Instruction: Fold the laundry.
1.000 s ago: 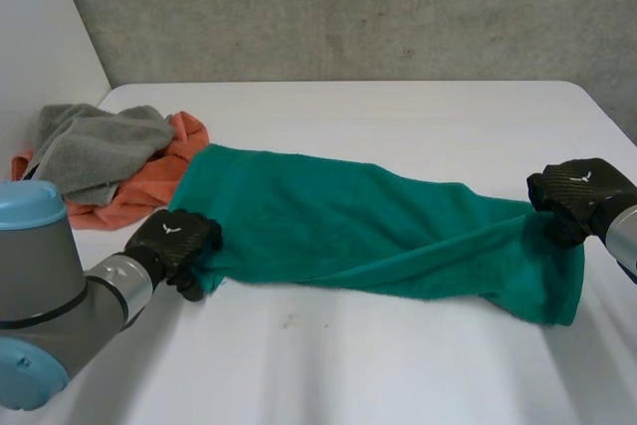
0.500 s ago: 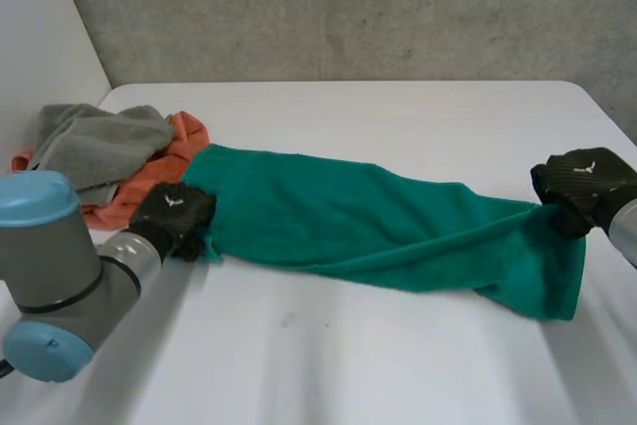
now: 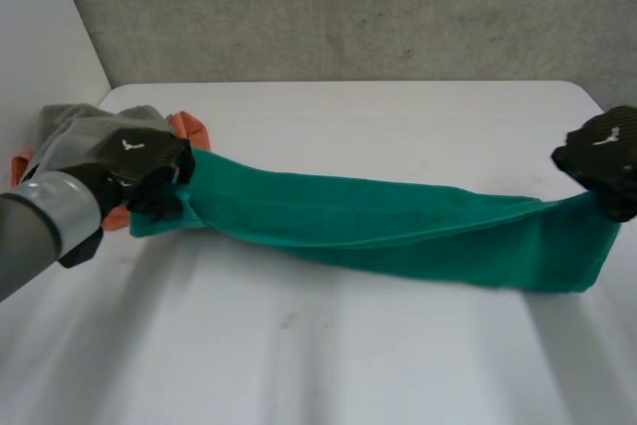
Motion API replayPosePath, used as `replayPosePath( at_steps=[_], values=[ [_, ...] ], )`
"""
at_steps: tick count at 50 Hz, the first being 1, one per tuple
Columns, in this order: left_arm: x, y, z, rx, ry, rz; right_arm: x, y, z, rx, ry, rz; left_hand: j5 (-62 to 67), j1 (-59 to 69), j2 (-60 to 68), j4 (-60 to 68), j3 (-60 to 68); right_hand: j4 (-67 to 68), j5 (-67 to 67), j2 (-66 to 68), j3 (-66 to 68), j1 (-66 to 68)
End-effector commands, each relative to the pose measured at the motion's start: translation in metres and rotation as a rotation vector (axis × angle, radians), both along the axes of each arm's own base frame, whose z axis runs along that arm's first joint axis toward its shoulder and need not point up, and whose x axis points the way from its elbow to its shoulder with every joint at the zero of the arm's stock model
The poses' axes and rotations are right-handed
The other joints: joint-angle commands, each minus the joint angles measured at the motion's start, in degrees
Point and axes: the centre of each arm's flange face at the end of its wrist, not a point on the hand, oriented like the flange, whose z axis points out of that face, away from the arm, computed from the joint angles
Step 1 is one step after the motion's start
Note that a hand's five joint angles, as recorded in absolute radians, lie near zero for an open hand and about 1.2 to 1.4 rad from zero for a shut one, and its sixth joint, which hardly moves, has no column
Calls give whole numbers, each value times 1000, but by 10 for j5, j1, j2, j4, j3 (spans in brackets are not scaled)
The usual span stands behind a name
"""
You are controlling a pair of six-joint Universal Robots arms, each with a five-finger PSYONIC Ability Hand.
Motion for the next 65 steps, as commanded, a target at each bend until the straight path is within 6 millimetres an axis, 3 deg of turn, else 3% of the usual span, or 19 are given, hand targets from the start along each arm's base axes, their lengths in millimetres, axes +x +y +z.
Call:
replayPosePath(
  at_steps=[1, 3, 6, 7, 8, 12, 17, 19, 21, 25, 30, 31, 34, 39, 42, 45, 51, 57, 65],
  values=[
    [-38, -59, -27, -31, 4, -58, 29, -64, -12, -179, -10, -38, 152, 155, 119, 113, 119, 119, 134, 126, 123, 236],
    [-49, -69, -18, -101, 22, -79, 35, -87, 5, -317, -50, -73, 152, 155, 119, 113, 119, 119, 134, 126, 123, 236],
    [-66, -90, 21, -321, 82, -101, 42, -110, 28, -470, -112, -92, 152, 155, 119, 113, 119, 119, 134, 126, 123, 236],
    [-69, -94, 34, -386, 103, -101, 50, -120, 46, -569, -169, -88, 152, 155, 119, 113, 119, 119, 134, 126, 123, 236],
    [-74, -103, 58, -511, 148, -99, 53, -123, 57, -617, -202, -84, 152, 155, 119, 113, 119, 119, 134, 126, 123, 236],
    [-72, -117, 116, -790, 283, -3, 62, -129, 106, -838, -348, -63, 152, 155, 119, 113, 119, 119, 134, 126, 123, 236],
    [-65, -113, 155, -935, 411, 64, 59, -125, 142, -1030, -455, -68, 152, 155, 119, 113, 119, 119, 134, 126, 123, 236],
    [-63, -108, 159, -921, 438, 56, 58, -122, 137, -1015, -453, -76, 152, 155, 119, 113, 119, 119, 134, 126, 123, 236],
    [-64, -108, 148, -874, 437, 53, 57, -117, 124, -969, -437, -74, 152, 155, 119, 113, 119, 119, 134, 126, 123, 236],
    [-65, -102, 91, -678, 371, -1, 51, -99, 95, -855, -398, -76, 152, 155, 119, 113, 119, 119, 134, 126, 123, 236],
    [-61, -81, 19, -434, 286, -51, 49, -63, 25, -594, -328, -4, 152, 155, 119, 113, 119, 119, 134, 126, 123, 236],
    [-58, -73, -6, -354, 254, -53, 50, -56, 15, -557, -320, 11, 152, 155, 119, 113, 119, 119, 134, 126, 123, 236],
    [-51, -60, -38, -247, 216, -51, 49, -35, -30, -399, -291, 58, 152, 155, 119, 113, 119, 119, 134, 126, 123, 236],
    [-41, -40, -86, -116, 125, -40, 31, -19, -74, -234, -250, 21, 150, 153, 117, 112, 118, 119, 134, 126, 123, 236],
    [-37, -38, -97, -105, 72, -41, 19, -22, -91, -177, -239, -16, 93, 96, 60, 55, 61, 119, 134, 126, 123, 236],
    [-33, -37, -101, -128, -3, -52, 16, -25, -97, -156, -233, -32, -150, -147, -183, -189, -183, 119, 134, 126, 123, 236],
    [-33, -29, -81, -182, -94, -79, 13, -31, -95, -168, -240, -50, -302, -299, -335, -340, -334, 119, 134, 126, 123, 236],
    [-31, -7, -73, -147, -109, -70, 11, -33, -94, -175, -236, -65, -327, -324, -361, -366, -360, 119, 134, 126, 123, 236],
    [-32, 32, -93, -54, -153, 8, 3, -35, -97, -164, -233, -95, -324, -321, -357, -362, -356, 119, 134, 126, 123, 236]
  ],
)
